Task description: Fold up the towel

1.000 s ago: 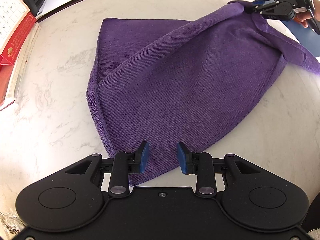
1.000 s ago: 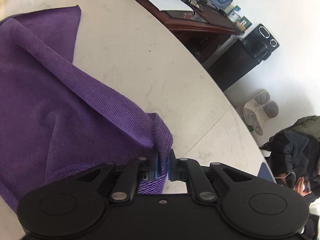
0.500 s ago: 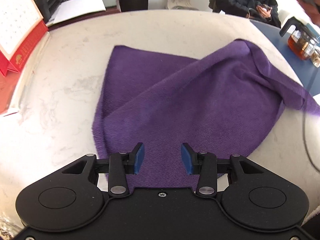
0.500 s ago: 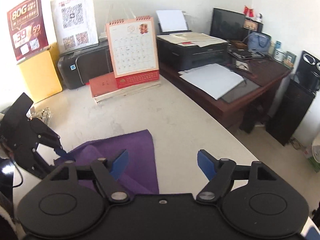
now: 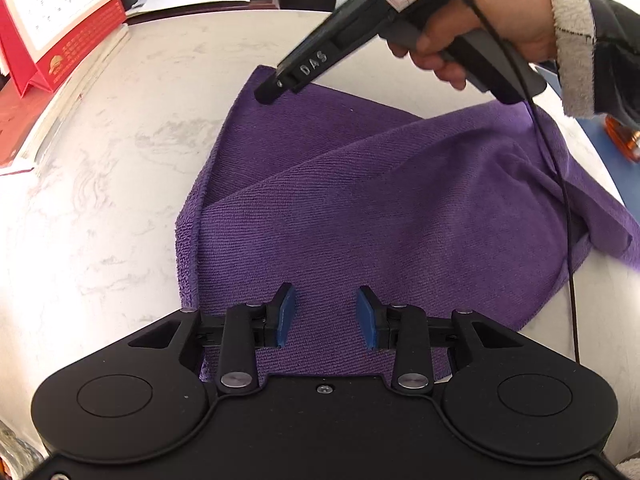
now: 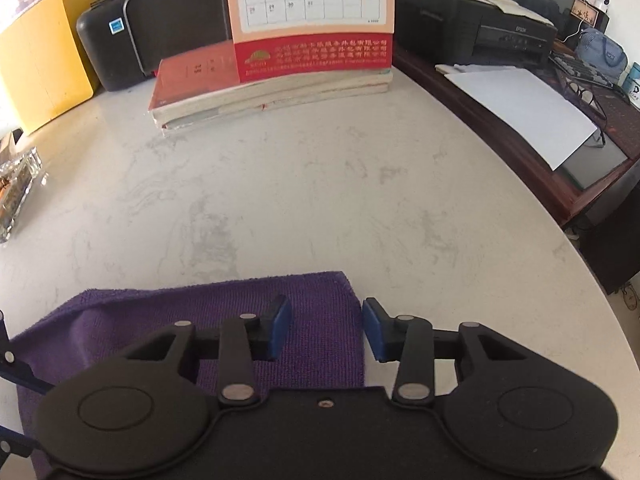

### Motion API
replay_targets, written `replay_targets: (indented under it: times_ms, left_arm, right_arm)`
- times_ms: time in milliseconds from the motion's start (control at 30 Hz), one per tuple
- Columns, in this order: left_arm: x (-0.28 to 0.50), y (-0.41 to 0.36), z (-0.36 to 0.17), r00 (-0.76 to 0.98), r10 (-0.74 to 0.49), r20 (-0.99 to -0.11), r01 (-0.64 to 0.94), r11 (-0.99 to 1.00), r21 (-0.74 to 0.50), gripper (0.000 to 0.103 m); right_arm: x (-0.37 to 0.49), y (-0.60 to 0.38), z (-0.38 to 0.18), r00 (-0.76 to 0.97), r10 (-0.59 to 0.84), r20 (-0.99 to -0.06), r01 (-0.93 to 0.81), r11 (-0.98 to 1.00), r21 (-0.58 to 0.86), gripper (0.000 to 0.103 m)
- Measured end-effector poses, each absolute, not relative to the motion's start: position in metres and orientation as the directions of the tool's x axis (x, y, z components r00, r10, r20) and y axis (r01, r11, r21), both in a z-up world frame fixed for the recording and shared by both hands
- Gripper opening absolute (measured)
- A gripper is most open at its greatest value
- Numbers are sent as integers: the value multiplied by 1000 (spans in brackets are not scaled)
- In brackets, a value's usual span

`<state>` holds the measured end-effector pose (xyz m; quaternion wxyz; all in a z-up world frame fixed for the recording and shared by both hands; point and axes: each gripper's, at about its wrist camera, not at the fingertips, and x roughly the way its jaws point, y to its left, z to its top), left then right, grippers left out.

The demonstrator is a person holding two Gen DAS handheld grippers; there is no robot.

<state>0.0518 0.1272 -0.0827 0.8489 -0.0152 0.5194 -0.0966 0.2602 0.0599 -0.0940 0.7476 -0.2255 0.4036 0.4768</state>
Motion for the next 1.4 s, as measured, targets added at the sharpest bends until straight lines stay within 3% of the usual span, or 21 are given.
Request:
replay_targets:
  times_ms: [33, 67, 100, 333, 567, 667, 733, 833, 933, 1000, 1167, 1267, 1400]
  left_arm:
    - [52, 127, -83, 443, -182, -878, 148, 981, -128, 33]
    - [51, 127, -83, 444, -183, -877, 148, 980, -130, 33]
    - [51, 128, -83, 446, -187, -876, 149, 980, -133, 33]
    - [48, 132, -81, 443, -204, -873, 164, 976, -145, 33]
    - [46, 130, -79, 430, -206, -879, 179, 974, -140, 34]
    - [46, 128, -78, 430, -204, -880, 176, 974, -140, 34]
    - [45, 129, -78, 430, -204, -879, 167, 975, -144, 33]
    - [40, 137, -75, 450, -179, -875, 136, 982, -130, 33]
    - [29, 154, -75, 447, -163, -879, 87, 986, -139, 33]
    - [23, 161, -78, 449, -165, -878, 76, 986, -147, 33]
    - [16, 171, -76, 438, -135, -889, 58, 991, -122, 33]
    - [9, 183, -70, 424, -83, -902, 26, 997, -79, 33]
    - [11, 174, -49, 460, -153, -875, 84, 988, -128, 35]
  right_arm:
    - [261, 60, -94, 215, 529, -821, -895, 443, 50, 30]
    - [261, 62, -93, 206, 518, -830, -900, 433, 47, 14]
    - [261, 64, -91, 196, 507, -839, -905, 423, 44, 5]
    - [260, 87, -73, 277, 514, -812, -938, 328, -112, 3]
    - [244, 123, -82, 298, 573, -764, -954, 159, -253, 4]
    - [246, 129, -92, 311, 566, -763, -950, 189, -247, 9]
    - [252, 126, -91, 315, 571, -758, -946, 256, -201, 14]
    - [262, 101, -63, 297, 660, -690, -926, 375, -40, 36]
    - [259, 47, -25, 247, 737, -630, -870, 455, 190, 38]
    - [244, 26, -19, 229, 728, -646, -855, 468, 225, 38]
    - [185, -40, -12, 270, 652, -709, -801, 561, 211, 37]
    - [149, -101, -6, 375, 545, -750, -673, 717, 184, 37]
    - [90, -177, -4, 484, 360, -797, -485, 869, 98, 37]
